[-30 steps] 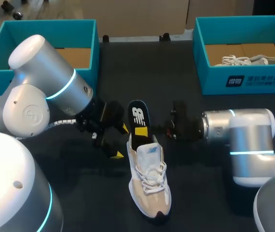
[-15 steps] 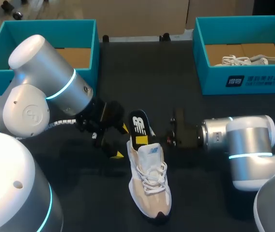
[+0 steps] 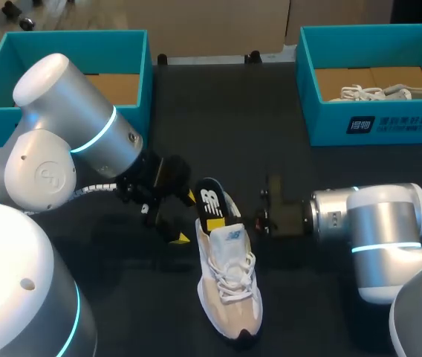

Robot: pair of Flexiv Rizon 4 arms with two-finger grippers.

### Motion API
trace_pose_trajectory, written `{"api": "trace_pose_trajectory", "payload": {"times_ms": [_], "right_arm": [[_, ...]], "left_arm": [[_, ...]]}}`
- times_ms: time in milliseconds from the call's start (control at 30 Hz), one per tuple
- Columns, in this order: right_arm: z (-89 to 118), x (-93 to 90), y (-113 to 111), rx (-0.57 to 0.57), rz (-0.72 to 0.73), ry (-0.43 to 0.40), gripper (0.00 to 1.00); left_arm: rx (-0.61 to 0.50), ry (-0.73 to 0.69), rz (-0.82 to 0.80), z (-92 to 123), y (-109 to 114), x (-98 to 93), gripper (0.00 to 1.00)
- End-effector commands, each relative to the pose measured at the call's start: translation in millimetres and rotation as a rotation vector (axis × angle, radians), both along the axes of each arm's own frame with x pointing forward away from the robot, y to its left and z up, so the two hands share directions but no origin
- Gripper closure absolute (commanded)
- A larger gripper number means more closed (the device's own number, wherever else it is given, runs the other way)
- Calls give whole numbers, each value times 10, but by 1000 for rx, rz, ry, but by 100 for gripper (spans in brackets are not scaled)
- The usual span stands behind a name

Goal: Take the shoe out of the shoebox, open the shoe tongue, remove and reinsert the insole, then place the shoe into the shoebox

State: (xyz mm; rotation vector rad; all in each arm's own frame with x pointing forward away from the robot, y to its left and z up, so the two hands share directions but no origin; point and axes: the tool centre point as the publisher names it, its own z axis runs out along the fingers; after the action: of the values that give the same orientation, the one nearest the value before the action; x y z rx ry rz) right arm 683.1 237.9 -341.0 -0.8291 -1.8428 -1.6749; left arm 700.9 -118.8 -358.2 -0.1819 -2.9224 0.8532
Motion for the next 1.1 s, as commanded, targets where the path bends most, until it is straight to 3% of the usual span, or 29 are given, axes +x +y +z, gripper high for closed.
{"api": "trace_pose_trajectory", "payload": {"times_ms": [33, 400, 500, 533, 733, 1100], "right_arm": [[71, 18, 6, -7, 9, -22, 61], [188, 187, -16, -16, 21, -62, 67], [185, 234, -41, -20, 11, -61, 82], [178, 254, -48, -26, 5, -52, 100], [101, 259, -56, -42, -1, -12, 100], [-162, -18, -83, -55, -46, 95, 100]], "left_arm": [[-2, -2, 1, -8, 1, -7, 0], [-2, -2, 1, -8, 1, -7, 0], [-2, -2, 1, -8, 1, -7, 0], [-2, -2, 1, -8, 1, -7, 0], [-2, -2, 1, -8, 1, -7, 0], [-2, -2, 1, -8, 1, -7, 0]]}}
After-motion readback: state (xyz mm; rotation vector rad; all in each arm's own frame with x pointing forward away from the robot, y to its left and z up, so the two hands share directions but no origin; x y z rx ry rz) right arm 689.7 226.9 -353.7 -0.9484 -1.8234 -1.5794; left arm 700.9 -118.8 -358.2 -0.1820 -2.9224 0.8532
